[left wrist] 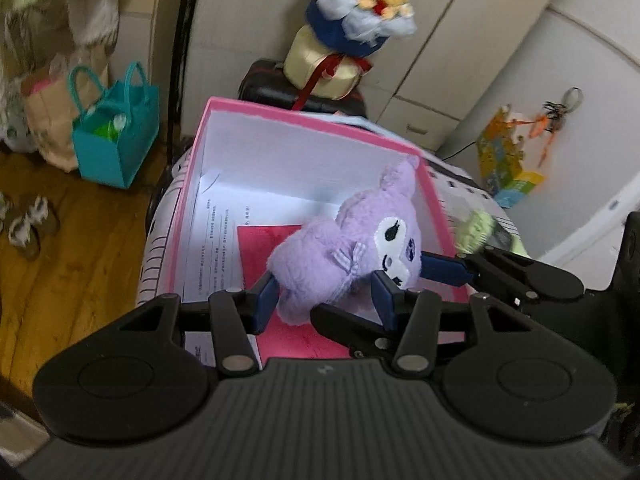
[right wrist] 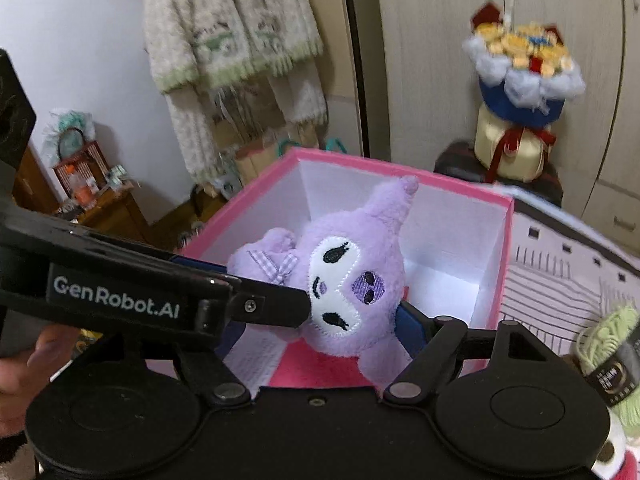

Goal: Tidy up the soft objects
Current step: 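Carry the purple plush into the shoebox and open the left gripper, then move the left gripper back toward the pink floral scrunchie, then grasp the floral scrunchie with the left gripper while the right gripper grasps the red pompom, then carry the scrunchie and the pompom over the pink shoebox with both grippers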

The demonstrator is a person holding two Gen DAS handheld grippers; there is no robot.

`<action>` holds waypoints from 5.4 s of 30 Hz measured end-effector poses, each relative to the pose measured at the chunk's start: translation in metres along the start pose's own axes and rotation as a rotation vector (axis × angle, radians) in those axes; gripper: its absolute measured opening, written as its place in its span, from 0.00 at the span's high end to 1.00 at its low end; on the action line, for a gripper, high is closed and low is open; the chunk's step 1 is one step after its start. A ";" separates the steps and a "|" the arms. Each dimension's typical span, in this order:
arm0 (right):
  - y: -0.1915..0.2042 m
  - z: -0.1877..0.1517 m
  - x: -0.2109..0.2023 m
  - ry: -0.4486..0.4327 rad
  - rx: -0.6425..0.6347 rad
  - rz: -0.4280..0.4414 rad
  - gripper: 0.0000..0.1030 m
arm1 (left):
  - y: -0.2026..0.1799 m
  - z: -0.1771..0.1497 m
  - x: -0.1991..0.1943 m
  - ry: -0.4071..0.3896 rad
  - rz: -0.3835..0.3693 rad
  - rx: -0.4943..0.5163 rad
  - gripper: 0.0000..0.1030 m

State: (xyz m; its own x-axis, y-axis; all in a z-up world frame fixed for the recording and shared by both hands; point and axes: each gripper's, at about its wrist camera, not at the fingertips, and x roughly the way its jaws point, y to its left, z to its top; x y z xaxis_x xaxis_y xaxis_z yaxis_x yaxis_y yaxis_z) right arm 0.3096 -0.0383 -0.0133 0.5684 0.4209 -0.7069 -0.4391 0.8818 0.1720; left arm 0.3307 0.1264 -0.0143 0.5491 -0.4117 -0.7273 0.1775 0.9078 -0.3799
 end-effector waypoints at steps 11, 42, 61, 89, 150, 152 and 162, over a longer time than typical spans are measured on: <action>-0.002 0.019 0.028 0.097 -0.100 -0.071 0.28 | 0.013 0.009 0.026 0.026 0.003 -0.085 0.53; 0.041 -0.020 -0.098 -0.023 -0.215 -0.121 0.22 | -0.051 -0.057 -0.126 -0.257 0.067 0.289 0.32; -0.021 -0.142 -0.256 -0.192 0.007 -0.109 0.20 | -0.131 -0.133 -0.175 -0.363 -0.038 0.507 0.20; -0.123 -0.242 -0.198 -0.260 0.112 -0.178 0.20 | -0.184 -0.221 -0.016 -0.095 -0.166 0.654 0.17; -0.113 -0.216 -0.167 -0.246 0.075 -0.221 0.53 | -0.153 -0.228 0.014 -0.171 -0.115 0.373 0.75; -0.108 -0.221 -0.165 -0.218 0.076 -0.202 0.53 | -0.147 -0.228 0.012 -0.155 -0.122 0.356 0.75; -0.086 -0.235 -0.161 -0.093 0.091 -0.097 0.53 | -0.128 -0.230 -0.007 -0.108 -0.093 0.326 0.75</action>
State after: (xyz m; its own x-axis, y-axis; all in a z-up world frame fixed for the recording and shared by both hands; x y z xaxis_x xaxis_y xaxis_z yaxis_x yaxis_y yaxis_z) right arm 0.0923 -0.2318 -0.0757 0.6687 0.3467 -0.6578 -0.3162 0.9333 0.1704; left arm 0.1163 -0.0049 -0.0917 0.5988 -0.4985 -0.6268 0.4725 0.8518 -0.2261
